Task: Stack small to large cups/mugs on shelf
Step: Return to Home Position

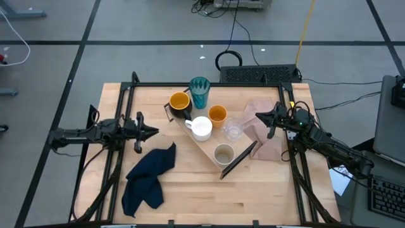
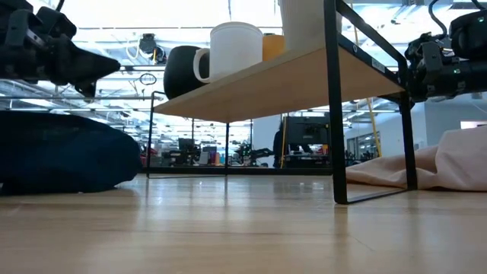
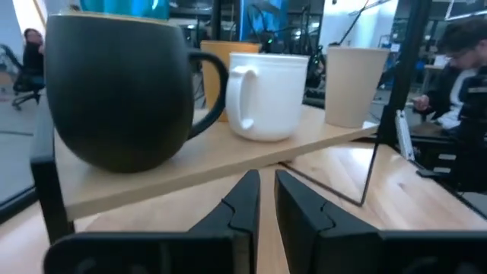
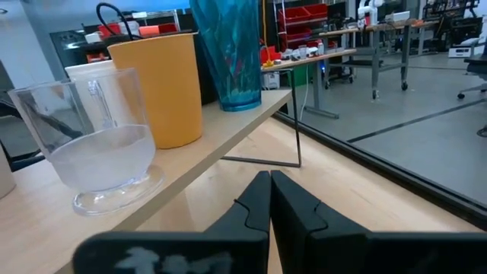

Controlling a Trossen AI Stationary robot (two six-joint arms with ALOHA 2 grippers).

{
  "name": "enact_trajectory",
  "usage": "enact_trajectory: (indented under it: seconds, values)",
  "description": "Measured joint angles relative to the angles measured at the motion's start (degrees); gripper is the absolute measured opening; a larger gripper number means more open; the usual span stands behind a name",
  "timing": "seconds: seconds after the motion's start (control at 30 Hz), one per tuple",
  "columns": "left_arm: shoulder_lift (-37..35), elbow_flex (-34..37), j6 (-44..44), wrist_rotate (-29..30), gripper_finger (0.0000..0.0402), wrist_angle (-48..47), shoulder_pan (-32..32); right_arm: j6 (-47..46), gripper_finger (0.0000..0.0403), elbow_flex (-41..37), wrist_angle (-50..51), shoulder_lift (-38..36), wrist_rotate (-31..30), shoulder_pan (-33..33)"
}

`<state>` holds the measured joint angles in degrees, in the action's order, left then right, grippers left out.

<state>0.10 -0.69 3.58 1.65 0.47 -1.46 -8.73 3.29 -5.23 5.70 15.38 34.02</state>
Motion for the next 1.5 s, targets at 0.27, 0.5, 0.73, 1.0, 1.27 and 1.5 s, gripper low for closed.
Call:
enact_trajectory:
  seconds: [0.27,0.5,0.73,1.0,1.27,1.5]
  values:
    - [0.0,0.0,0.2,-0.1,0.0042,0.0,-0.2,0.0,0.0,0.0,-0.1,0.2,-0.1,0.0]
    - [0.0,0.0,0.2,0.8,0.0042,0.3,-2.0,0.0,0.0,0.0,-0.1,0.2,-0.1,0.0]
    - [0.0,0.2,0.3,1.5,0.0042,1.6,-2.0,0.0,0.0,0.0,-0.1,0.2,-0.1,0.0]
    - [0.0,0.2,0.3,1.6,0.0042,2.5,-2.0,0.0,0.0,0.0,-0.1,0.2,-0.1,0.0]
    - [0.0,0.2,0.3,1.6,0.0042,2.6,-2.0,0.9,0.0,0.0,0.7,-0.5,-0.1,-0.2]
    - [0.0,0.2,0.3,1.5,0.0042,2.7,-2.0,2.0,0.0,-0.1,3.2,-5.6,-2.6,-10.1]
